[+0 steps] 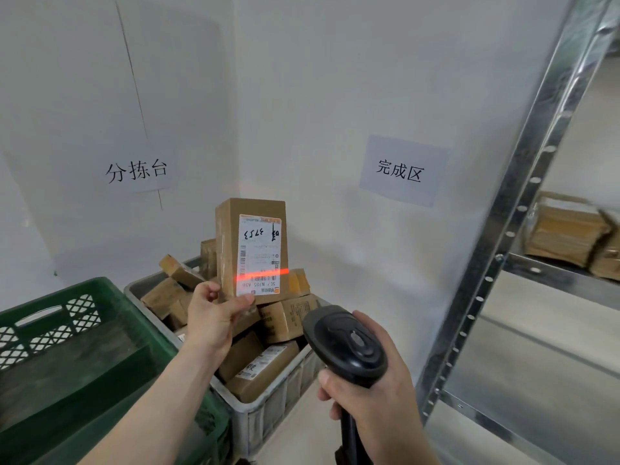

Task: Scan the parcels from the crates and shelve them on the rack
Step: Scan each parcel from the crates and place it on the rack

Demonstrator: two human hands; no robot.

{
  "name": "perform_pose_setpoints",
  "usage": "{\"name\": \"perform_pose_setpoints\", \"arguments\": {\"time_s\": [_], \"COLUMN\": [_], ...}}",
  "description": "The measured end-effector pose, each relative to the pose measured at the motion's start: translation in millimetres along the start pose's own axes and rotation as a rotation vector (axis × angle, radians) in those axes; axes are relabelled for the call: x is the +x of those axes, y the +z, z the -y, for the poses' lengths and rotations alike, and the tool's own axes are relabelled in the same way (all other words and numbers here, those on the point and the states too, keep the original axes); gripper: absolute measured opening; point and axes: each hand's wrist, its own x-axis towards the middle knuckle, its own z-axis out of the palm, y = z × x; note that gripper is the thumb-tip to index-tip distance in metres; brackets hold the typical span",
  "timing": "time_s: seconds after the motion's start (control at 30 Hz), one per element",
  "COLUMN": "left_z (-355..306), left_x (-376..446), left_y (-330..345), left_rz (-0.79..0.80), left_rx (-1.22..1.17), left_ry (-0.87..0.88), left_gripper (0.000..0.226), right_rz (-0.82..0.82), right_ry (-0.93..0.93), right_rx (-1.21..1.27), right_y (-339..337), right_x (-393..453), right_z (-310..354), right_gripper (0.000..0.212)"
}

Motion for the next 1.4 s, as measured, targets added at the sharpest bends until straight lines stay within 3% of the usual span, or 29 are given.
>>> {"name": "perform_pose_setpoints", "arguments": {"time_s": [0.47, 0.67, 1.4], "left_z": [14, 32, 63], "left_x": [-62, -107, -200], "left_y": [45, 73, 145], "left_rz": [0.109, 0.148, 0.193], "left_rx": [-0.038, 0.070, 0.071], "left_ry": [0.004, 0.013, -0.049], "left_gripper": [0.047, 0.046, 0.044], "right_rz": [-0.018, -0.050, -0.118], "right_ry": [0.018, 0.038, -0.001], "right_rx": [-0.015, 0.010, -0.038], "right_y": [-45, -74, -178], "right_x": [-34, -49, -109], "right_z": [-3, 0, 11], "right_gripper": [0.078, 0.076, 0.080]}}
